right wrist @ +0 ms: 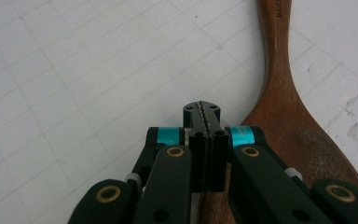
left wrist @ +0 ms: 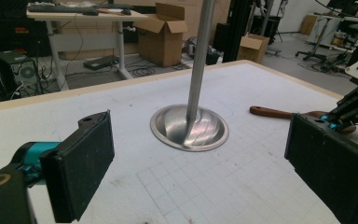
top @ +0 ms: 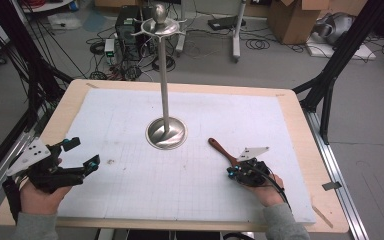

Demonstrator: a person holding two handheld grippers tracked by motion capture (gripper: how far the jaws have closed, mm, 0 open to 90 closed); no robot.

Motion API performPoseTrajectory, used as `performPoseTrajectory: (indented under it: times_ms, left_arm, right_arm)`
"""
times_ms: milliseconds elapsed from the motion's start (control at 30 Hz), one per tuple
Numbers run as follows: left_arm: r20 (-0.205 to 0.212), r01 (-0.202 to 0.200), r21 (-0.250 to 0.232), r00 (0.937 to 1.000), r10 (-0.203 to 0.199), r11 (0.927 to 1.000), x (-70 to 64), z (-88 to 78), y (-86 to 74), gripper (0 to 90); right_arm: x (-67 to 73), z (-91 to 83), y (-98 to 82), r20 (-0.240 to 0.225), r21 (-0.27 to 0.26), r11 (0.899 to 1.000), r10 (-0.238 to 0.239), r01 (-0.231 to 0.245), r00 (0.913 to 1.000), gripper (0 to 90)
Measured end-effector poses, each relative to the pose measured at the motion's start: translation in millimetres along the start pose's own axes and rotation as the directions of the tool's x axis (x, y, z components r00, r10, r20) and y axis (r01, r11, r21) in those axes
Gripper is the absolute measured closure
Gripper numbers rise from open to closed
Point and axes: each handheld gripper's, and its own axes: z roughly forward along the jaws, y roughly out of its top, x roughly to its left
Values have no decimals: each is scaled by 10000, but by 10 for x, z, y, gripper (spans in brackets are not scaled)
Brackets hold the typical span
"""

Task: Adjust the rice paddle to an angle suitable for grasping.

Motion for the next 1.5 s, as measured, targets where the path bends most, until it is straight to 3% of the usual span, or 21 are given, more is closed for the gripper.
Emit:
performPoseTrajectory:
  times_ms: [100, 300, 467, 733, 1000, 1200, 1333, 1500]
  left_arm:
    - [-14, 7, 25, 10000, -7, 10000, 6, 3, -6, 86]
    - [22, 40, 6, 10000, -40, 10000, 6, -1, -9, 86]
    - [11, 57, 39, 10000, -57, 10000, 13, -16, -22, 86]
    - [-113, 133, -33, 9998, -134, 9999, 45, -83, -38, 86]
    - [-184, 180, -60, 9997, -181, 9998, 48, -120, -43, 86]
    - [-150, 111, -17, 9998, -111, 9999, 36, -111, -39, 86]
    - [-126, 107, -23, 9999, -107, 9999, 25, -104, -38, 86]
    - [-103, 105, -65, 9999, -106, 9999, 26, -106, -28, 86]
  right_arm:
    - [-27, -27, 45, -238, -538, 9985, 102, -115, 9997, 900]
    - [-160, -49, 330, 323, -789, 9968, 157, -132, 9994, 900]
    - [-343, 84, 467, 671, -479, 9984, 349, -317, 9971, 900]
    - [-546, 291, 465, 881, 142, 9968, 765, -780, 9932, 900]
    - [-469, 358, 491, 419, 435, 9986, 298, -316, 9987, 900]
    - [-325, 389, 528, -195, 615, 9973, -378, 389, 9991, 900]
    - [-272, 389, 539, -172, 713, 9954, -633, 644, 9978, 900]
    - [-280, 300, 549, -306, 87, 9976, -680, 683, 9972, 894]
